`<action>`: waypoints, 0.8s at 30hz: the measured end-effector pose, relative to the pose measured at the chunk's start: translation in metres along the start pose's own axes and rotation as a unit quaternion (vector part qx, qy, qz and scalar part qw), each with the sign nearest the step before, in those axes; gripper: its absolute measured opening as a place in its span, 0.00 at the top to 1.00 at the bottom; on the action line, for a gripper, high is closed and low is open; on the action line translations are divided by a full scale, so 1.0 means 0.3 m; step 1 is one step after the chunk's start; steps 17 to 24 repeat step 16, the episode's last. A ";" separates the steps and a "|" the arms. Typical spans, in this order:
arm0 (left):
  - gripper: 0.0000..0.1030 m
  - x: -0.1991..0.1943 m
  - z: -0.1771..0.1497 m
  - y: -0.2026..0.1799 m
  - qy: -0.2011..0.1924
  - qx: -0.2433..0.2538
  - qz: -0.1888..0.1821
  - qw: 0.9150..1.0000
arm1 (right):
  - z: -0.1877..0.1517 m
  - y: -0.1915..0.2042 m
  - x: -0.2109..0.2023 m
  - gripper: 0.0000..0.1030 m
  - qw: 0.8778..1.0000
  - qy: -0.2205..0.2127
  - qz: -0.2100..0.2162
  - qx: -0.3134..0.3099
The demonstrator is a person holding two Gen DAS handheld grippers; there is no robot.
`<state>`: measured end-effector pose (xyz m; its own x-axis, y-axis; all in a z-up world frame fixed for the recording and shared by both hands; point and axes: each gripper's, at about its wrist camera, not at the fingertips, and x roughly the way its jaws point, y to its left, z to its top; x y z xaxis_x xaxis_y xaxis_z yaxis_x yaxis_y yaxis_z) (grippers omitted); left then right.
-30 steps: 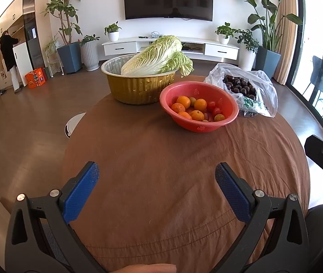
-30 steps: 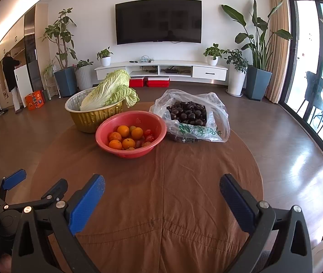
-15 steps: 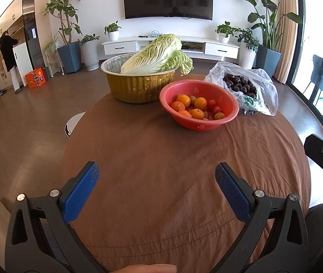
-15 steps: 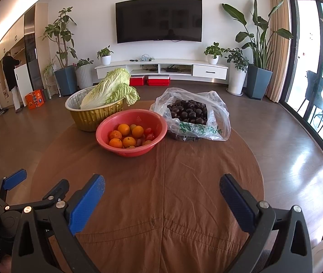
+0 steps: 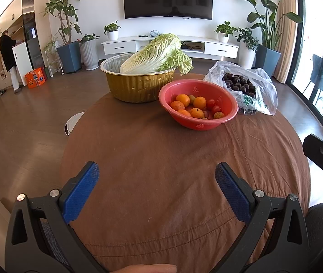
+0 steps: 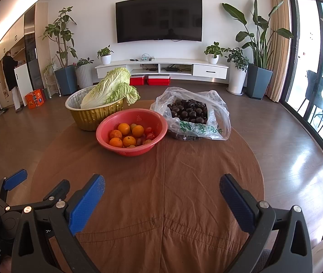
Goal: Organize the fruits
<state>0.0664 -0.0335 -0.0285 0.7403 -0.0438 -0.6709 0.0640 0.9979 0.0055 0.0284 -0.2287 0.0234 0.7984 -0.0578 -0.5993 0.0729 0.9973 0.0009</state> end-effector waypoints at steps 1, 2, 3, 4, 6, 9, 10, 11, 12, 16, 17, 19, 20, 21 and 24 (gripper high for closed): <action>0.00 0.001 -0.003 0.001 0.001 0.000 0.000 1.000 | 0.000 0.000 -0.001 0.00 1.000 0.000 0.000 0.000; 0.00 0.002 -0.005 0.001 0.001 0.001 0.000 1.000 | -0.001 0.000 -0.002 0.00 1.000 0.001 0.000 0.000; 0.00 0.002 -0.006 0.001 0.002 0.001 0.000 1.000 | 0.001 0.000 0.000 0.00 1.000 0.001 0.000 0.000; 0.00 0.002 -0.008 0.001 0.002 0.002 0.000 1.000 | 0.000 0.000 -0.001 0.00 1.000 0.001 0.000 0.000; 0.00 0.002 -0.007 0.000 0.002 0.002 0.001 1.000 | 0.001 -0.001 -0.001 0.00 1.000 0.001 0.000 0.000; 0.00 0.004 -0.011 -0.001 0.003 0.003 0.002 1.000 | 0.001 -0.001 -0.001 0.00 1.000 0.001 0.000 0.001; 0.00 0.004 -0.013 0.001 0.004 0.001 0.003 1.000 | 0.002 -0.001 0.000 0.00 1.000 0.001 0.001 0.000; 0.00 0.005 -0.015 0.002 0.004 -0.001 0.003 1.000 | 0.002 -0.002 -0.001 0.00 1.000 0.001 0.001 0.000; 0.00 0.006 -0.018 0.006 0.005 -0.003 0.004 1.000 | 0.002 -0.002 -0.001 0.00 1.000 0.002 0.000 0.000; 0.00 0.010 -0.013 0.005 0.003 0.003 0.007 1.000 | 0.003 -0.002 -0.002 0.00 1.000 0.001 0.000 0.001; 0.00 0.010 -0.013 0.005 0.003 0.003 0.007 1.000 | 0.003 -0.002 -0.002 0.00 1.000 0.001 0.000 0.001; 0.00 0.010 -0.013 0.005 0.003 0.003 0.007 1.000 | 0.003 -0.002 -0.002 0.00 1.000 0.001 0.000 0.001; 0.00 0.010 -0.013 0.005 0.003 0.003 0.007 1.000 | 0.003 -0.002 -0.002 0.00 1.000 0.001 0.000 0.001; 0.00 0.010 -0.013 0.005 0.003 0.003 0.007 1.000 | 0.003 -0.002 -0.002 0.00 1.000 0.001 0.000 0.001; 0.00 0.010 -0.013 0.005 0.003 0.003 0.007 1.000 | 0.003 -0.002 -0.002 0.00 1.000 0.001 0.000 0.001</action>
